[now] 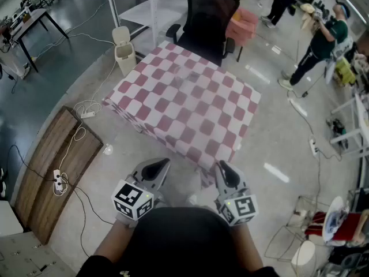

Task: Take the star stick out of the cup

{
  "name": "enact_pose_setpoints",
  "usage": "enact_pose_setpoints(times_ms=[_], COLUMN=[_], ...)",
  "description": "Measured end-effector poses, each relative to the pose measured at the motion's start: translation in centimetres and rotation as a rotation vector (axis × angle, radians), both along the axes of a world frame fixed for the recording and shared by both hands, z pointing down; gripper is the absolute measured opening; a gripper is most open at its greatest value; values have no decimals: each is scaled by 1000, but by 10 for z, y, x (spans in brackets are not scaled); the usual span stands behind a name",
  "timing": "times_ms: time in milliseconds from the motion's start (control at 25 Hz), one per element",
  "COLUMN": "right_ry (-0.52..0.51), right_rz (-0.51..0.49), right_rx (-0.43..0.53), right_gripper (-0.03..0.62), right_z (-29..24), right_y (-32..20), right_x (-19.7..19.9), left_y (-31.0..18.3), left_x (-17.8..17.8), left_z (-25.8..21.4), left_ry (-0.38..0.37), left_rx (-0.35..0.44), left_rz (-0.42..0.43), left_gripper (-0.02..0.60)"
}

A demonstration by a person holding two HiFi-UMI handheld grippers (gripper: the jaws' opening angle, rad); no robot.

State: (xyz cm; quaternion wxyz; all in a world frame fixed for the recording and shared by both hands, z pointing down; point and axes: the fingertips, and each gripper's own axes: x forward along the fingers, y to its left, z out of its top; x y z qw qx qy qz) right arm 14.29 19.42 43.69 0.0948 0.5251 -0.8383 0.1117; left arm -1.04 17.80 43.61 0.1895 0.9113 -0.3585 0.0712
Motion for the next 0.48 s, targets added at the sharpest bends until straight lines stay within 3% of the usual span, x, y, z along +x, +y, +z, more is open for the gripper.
enact_pose_setpoints(times_ms=[280,480], right_ry=[25,-12], right_rz=[12,77], right_rx=[9,6], right_gripper=[58,58], right_z=[0,-1], right_y=[-4,-10], right_x=[-20,-33], left_y=[-5,-7], left_x=[-21,-46], left_z=[0,3], left_ry=[10,16], left_rx=[5,2], left_rz=[17,24], left_gripper=[40,40])
